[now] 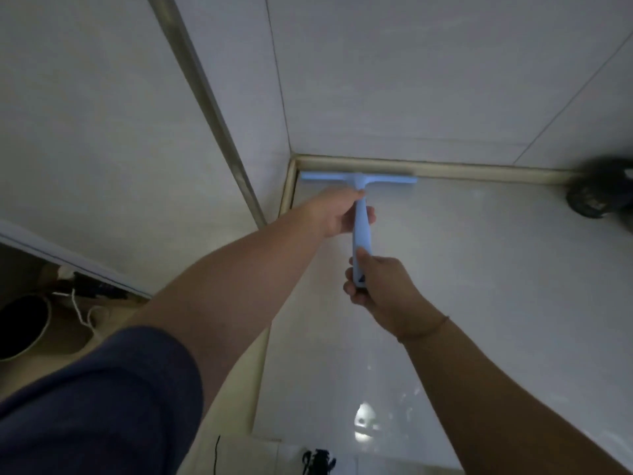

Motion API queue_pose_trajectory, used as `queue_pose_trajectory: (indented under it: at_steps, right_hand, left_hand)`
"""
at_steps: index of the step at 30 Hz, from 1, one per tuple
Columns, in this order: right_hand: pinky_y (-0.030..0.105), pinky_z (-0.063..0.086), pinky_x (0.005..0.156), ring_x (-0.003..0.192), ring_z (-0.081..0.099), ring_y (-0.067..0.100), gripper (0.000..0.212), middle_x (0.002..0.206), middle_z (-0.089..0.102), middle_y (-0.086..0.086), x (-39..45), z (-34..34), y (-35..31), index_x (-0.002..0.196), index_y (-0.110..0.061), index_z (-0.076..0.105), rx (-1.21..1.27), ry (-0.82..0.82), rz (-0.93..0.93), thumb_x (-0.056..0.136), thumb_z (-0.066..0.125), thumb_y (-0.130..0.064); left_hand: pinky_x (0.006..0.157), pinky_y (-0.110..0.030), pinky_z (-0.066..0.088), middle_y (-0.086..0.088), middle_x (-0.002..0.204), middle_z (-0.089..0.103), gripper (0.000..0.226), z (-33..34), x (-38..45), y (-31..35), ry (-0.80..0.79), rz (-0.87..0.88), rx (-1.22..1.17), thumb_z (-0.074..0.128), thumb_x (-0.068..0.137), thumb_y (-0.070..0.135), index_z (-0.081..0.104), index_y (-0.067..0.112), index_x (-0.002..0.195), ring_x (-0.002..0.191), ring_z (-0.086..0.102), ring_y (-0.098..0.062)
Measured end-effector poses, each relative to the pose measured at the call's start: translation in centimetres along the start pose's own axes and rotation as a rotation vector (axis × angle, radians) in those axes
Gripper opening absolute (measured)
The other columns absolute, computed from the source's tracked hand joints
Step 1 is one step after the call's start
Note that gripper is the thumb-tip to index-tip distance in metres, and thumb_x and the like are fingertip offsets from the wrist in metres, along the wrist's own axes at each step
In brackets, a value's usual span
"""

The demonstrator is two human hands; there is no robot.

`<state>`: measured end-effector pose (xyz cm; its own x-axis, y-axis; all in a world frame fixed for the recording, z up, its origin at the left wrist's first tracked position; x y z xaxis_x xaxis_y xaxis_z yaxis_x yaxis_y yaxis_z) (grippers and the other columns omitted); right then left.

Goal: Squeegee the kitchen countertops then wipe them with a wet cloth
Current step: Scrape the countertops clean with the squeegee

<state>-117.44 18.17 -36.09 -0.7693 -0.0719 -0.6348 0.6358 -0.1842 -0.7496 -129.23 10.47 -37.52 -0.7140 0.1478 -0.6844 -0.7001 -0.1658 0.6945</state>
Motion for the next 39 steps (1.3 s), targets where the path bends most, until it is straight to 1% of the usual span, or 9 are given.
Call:
queue_pose_trajectory:
  at_steps: [4,8,10,14,17,21,26,30,39]
  right_hand:
    - [0.024,0.038,0.041,0.046,0.051,0.021,0.026,0.064,0.052,0.011,1.6,0.8,1.0,0.087,0.000,0.051,-0.059,0.028,0.055,0.100,0.050,-0.022]
    - [0.022,0.037,0.038,0.041,0.048,0.022,0.023,0.061,0.052,0.012,1.6,0.4,2.0,0.087,0.000,0.053,-0.048,0.142,0.078,0.096,0.055,-0.021]
    - [0.020,0.037,0.037,0.041,0.047,0.022,0.023,0.063,0.052,0.012,1.3,0.1,2.2,0.088,0.000,0.053,-0.042,0.176,0.084,0.095,0.056,-0.021]
    - [0.023,0.039,0.040,0.040,0.046,0.021,0.022,0.063,0.050,0.012,-0.5,-0.4,3.4,0.087,0.000,0.054,-0.052,0.209,0.103,0.094,0.056,-0.020]
    - [0.022,0.038,0.039,0.042,0.045,0.021,0.022,0.063,0.049,0.012,-2.4,-0.8,4.5,0.081,0.000,0.055,-0.064,0.227,0.104,0.094,0.055,-0.018]
    - [0.022,0.036,0.042,0.041,0.042,0.020,0.024,0.059,0.047,0.012,-5.3,-0.9,7.1,0.074,-0.001,0.055,-0.058,0.216,0.084,0.093,0.054,-0.016]
    - [0.024,0.036,0.043,0.040,0.041,0.019,0.024,0.055,0.047,0.010,-9.3,-1.2,10.5,0.077,0.000,0.057,-0.055,0.205,0.095,0.093,0.055,-0.017]
    - [0.023,0.035,0.042,0.041,0.041,0.018,0.023,0.054,0.047,0.008,-12.6,-1.6,12.9,0.078,0.000,0.057,-0.068,0.186,0.104,0.093,0.055,-0.017]
    - [0.020,0.032,0.038,0.036,0.039,0.017,0.024,0.053,0.044,0.006,-19.7,-1.8,17.2,0.081,0.001,0.054,-0.084,0.182,0.098,0.096,0.050,-0.017]
  left_hand:
    - [0.036,-0.023,0.048,-0.013,0.070,0.056,0.024,-0.9,1.8,0.4,0.041,-0.029,0.029,0.046,0.102,0.019,0.049,0.001,0.086,0.035,0.058,-0.014]
    - [0.037,-0.024,0.050,-0.009,0.047,0.063,0.006,-1.6,2.3,0.9,0.073,0.012,0.114,0.048,0.099,0.006,0.050,0.001,0.101,0.038,0.062,-0.016]
    - [0.037,-0.025,0.051,-0.012,0.056,0.064,0.009,-1.5,2.1,0.7,0.082,0.017,0.123,0.047,0.100,0.005,0.049,-0.001,0.105,0.038,0.062,-0.017]
    - [0.037,-0.025,0.050,-0.014,0.078,0.060,0.018,-1.2,1.1,-0.9,0.074,-0.044,0.154,0.042,0.102,0.008,0.050,-0.002,0.090,0.039,0.062,-0.016]
    - [0.037,-0.025,0.051,-0.011,0.077,0.060,0.018,-1.2,-0.2,-2.3,0.061,-0.068,0.161,0.041,0.102,0.008,0.052,-0.001,0.091,0.048,0.063,-0.017]
    - [0.036,-0.025,0.050,-0.011,0.076,0.060,0.022,-1.5,-2.5,-5.3,0.050,-0.100,0.142,0.041,0.102,0.009,0.053,0.000,0.086,0.038,0.062,-0.015]
    - [0.040,-0.026,0.053,-0.006,0.049,0.062,0.027,-1.5,-6.3,-8.7,0.077,-0.103,0.162,0.040,0.102,0.009,0.053,0.001,0.080,0.039,0.061,-0.015]
    - [0.041,-0.026,0.053,-0.010,0.071,0.059,0.026,-1.6,-9.2,-11.7,0.096,-0.118,0.164,0.038,0.102,0.009,0.052,0.002,0.082,0.057,0.059,-0.019]
    - [0.042,-0.027,0.052,-0.009,0.073,0.059,0.022,-1.4,-15.1,-17.3,0.096,-0.150,0.210,0.039,0.102,0.010,0.054,0.001,0.088,0.059,0.059,-0.019]
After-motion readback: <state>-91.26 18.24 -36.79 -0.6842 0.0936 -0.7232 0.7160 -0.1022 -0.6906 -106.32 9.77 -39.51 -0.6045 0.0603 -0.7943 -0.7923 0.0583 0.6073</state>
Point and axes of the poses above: each hand's wrist, its own x-axis towards the middle knuckle, its own z-axis out of the palm, y = z × x, the point moved 9 cm from there along x, towards the middle knuckle
